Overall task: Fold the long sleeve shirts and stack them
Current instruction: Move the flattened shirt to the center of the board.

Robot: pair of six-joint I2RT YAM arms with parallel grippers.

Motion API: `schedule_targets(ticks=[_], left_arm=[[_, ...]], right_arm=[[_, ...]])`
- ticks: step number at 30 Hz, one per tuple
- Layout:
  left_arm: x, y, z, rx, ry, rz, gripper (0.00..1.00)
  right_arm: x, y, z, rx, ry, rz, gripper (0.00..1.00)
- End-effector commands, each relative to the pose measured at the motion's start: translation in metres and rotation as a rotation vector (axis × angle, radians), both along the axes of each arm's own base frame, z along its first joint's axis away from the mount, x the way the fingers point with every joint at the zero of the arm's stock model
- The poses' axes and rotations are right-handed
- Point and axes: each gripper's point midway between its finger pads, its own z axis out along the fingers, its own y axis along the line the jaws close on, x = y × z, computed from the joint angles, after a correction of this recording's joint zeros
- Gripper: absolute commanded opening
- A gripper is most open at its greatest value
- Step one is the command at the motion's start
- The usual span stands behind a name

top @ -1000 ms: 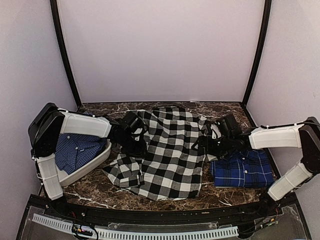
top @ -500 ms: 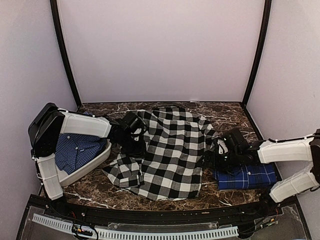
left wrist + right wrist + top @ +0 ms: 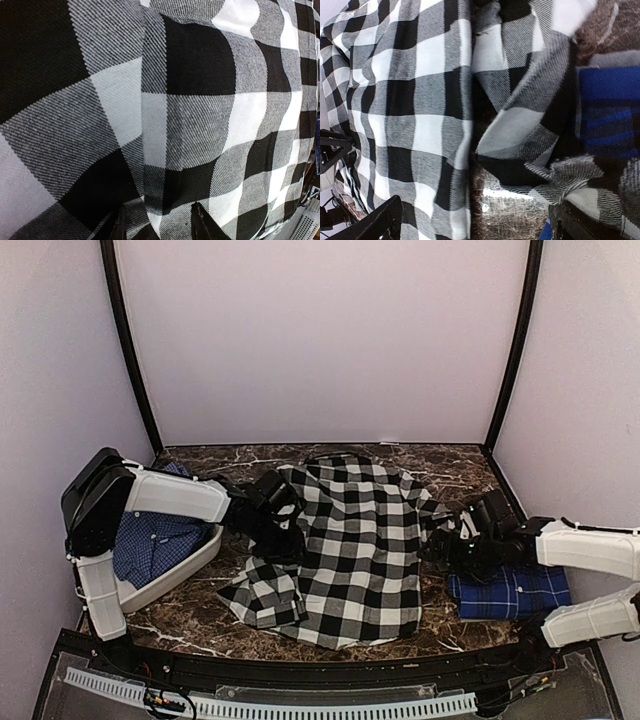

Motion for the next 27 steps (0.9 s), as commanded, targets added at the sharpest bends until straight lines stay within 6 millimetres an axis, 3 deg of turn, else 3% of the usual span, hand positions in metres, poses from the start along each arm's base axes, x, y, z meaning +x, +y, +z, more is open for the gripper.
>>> schedule_targets(ticks=[1,5,10,14,20,26,27], left_arm=[[-0.006,-0.019,0.011,-0.06,0.032,0.005,0.42],[0.004,-0.013,0.03,-0.028,-0.032,0.024,0.43],[0.009,0.006,0.05,0.044,-0.109,0.034,0.49],[-0.007,0.026,0.054,0.084,-0.103,0.024,0.5],[-0.034,0.059,0.04,0.151,-0.053,0.038,0.5],[-0.045,0.101,0.029,0.273,-0.077,0.095,0.5],[-0.047,0.106,0.025,0.287,-0.072,0.1,0.5]], right_arm=[[0.02,0.017,0.031,-0.013,-0.083,0.045,0.99],[0.025,0.031,0.032,-0.047,-0.08,0.082,0.99],[0.02,0.029,0.01,-0.098,-0.034,0.089,0.91],[0.015,0.034,-0.008,-0.097,0.005,0.118,0.73],[0.019,0.048,-0.022,-0.105,0.032,0.163,0.4],[0.042,0.032,-0.02,-0.217,0.013,0.141,0.01],[0.048,0.026,-0.02,-0.226,0.012,0.132,0.0]])
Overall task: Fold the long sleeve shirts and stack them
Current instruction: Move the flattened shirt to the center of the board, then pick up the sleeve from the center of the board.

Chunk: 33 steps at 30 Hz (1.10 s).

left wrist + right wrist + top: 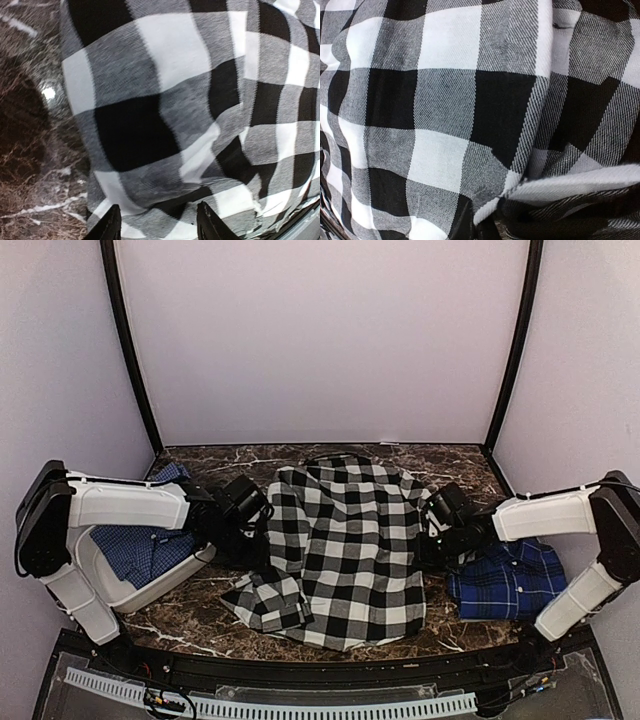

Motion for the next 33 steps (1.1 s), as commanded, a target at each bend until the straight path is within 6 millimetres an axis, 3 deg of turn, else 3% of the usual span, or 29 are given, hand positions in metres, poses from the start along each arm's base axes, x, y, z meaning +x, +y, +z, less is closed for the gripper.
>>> schedule_targets(ticks=[1,6,9,12,14,20,27,33], left_arm=[[-0.01,0.034,0.001,0.09,-0.02,0.046,0.5],[-0.021,0.041,-0.004,0.081,0.004,0.046,0.5],[-0.032,0.038,-0.008,0.04,0.038,0.031,0.49],[-0.042,0.029,-0.007,-0.036,0.072,0.017,0.49],[-0.045,0.024,-0.006,-0.075,0.08,0.014,0.49],[-0.048,0.017,-0.007,-0.108,0.094,-0.004,0.45],[-0.05,0.011,-0.009,-0.118,0.109,-0.023,0.34],[-0.054,0.014,-0.014,-0.099,0.126,-0.026,0.31]], right_arm=[[0.03,-0.017,0.01,-0.058,-0.06,-0.023,0.0],[0.052,-0.034,0.013,-0.08,-0.073,-0.037,0.0],[0.057,-0.028,0.021,-0.063,-0.083,-0.003,0.01],[0.055,-0.018,0.035,-0.07,-0.103,0.038,0.24],[0.05,-0.01,0.046,-0.1,-0.121,0.07,0.39],[0.023,0.022,0.067,-0.141,-0.138,0.169,0.55],[-0.023,0.077,0.062,-0.165,-0.104,0.333,0.57],[-0.038,0.071,0.069,-0.236,-0.108,0.303,0.57]])
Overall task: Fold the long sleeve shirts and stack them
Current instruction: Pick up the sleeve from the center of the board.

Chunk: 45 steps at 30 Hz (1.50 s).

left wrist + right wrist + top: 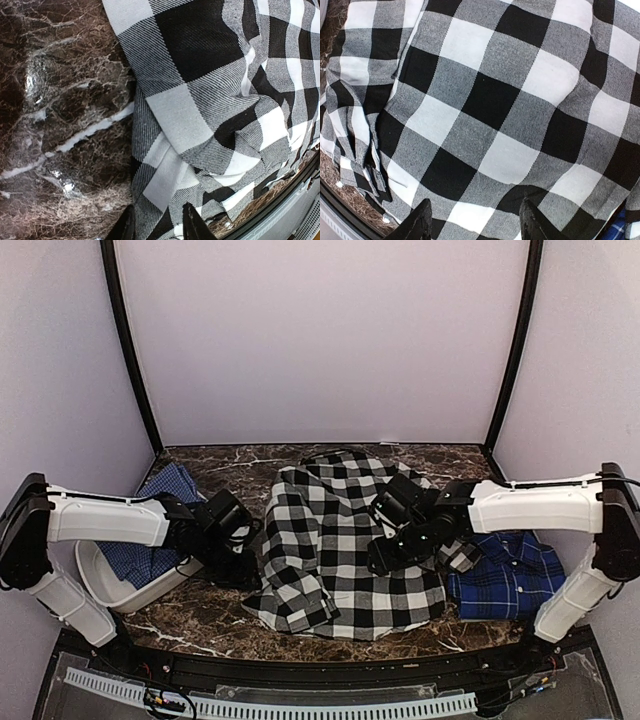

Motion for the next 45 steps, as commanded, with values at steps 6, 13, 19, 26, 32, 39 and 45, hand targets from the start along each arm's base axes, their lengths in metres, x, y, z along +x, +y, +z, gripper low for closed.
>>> schedule_targets(ticks=[6,13,19,26,32,39,45], left_arm=[[-0.01,0.003,-0.006,0.011,0.026,-0.023,0.27],[-0.014,0.004,-0.006,0.003,0.027,-0.027,0.22],[-0.018,0.008,-0.008,-0.002,0.024,-0.018,0.19],[-0.02,0.008,-0.012,-0.007,0.026,-0.015,0.18],[-0.019,0.005,-0.013,-0.019,0.028,-0.018,0.17],[-0.019,0.002,-0.014,-0.024,0.026,-0.023,0.13],[-0.02,0.004,-0.013,-0.02,0.024,-0.025,0.04]], right_arm=[[-0.024,0.003,0.003,0.086,0.031,-0.006,0.55],[-0.047,0.075,-0.002,0.21,0.065,0.167,0.54],[-0.055,0.101,-0.026,0.231,0.112,0.219,0.54],[-0.07,0.122,-0.038,0.239,0.154,0.279,0.54],[-0.077,0.129,-0.039,0.234,0.162,0.295,0.54],[-0.079,0.137,-0.045,0.24,0.187,0.306,0.44],[-0.078,0.146,-0.034,0.271,0.184,0.31,0.16]])
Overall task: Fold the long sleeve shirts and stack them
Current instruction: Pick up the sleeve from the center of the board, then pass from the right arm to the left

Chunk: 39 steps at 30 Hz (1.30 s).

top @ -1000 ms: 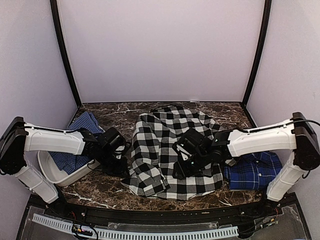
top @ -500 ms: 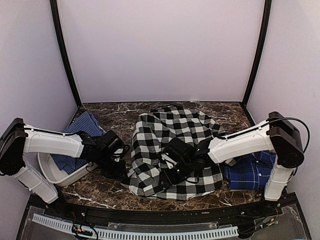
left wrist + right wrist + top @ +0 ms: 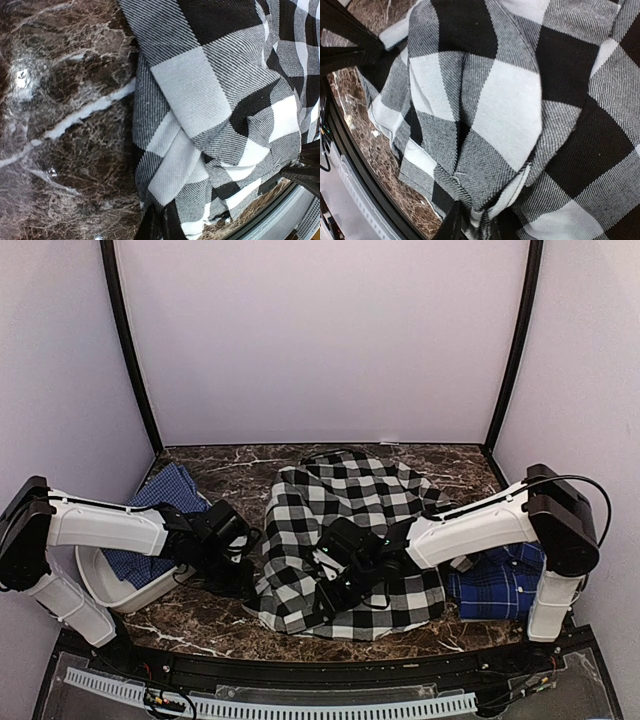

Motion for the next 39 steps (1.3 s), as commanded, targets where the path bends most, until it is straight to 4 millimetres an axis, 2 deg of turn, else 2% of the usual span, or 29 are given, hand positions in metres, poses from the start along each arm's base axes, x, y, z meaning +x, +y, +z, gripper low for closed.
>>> schedule_targets(ticks=[1,4,9,14,20,30,35,39], left_arm=[[-0.006,0.002,0.002,-0.002,0.005,-0.01,0.02],[-0.005,0.004,0.004,0.0,-0.002,-0.009,0.0],[-0.008,0.008,0.007,0.009,-0.004,-0.008,0.0],[-0.01,0.01,0.013,-0.001,-0.011,-0.011,0.0],[-0.013,0.013,0.016,-0.004,-0.015,-0.015,0.0],[-0.006,0.007,0.032,-0.013,-0.055,-0.055,0.0],[-0.007,0.008,0.038,-0.004,-0.057,-0.076,0.0],[-0.012,0.008,0.038,-0.012,-0.043,-0.091,0.0]], right_arm=[[0.004,0.02,0.02,0.057,-0.024,0.011,0.11],[0.017,0.019,0.037,0.039,-0.076,-0.01,0.0],[0.054,0.016,0.088,0.052,-0.205,-0.062,0.0],[0.093,0.015,0.152,0.135,-0.333,-0.116,0.0],[0.152,0.011,0.231,0.212,-0.521,-0.197,0.0],[0.245,-0.016,0.364,0.326,-0.802,-0.327,0.0],[0.262,-0.011,0.407,0.456,-0.893,-0.303,0.0],[0.271,-0.004,0.425,0.579,-0.901,-0.335,0.0]])
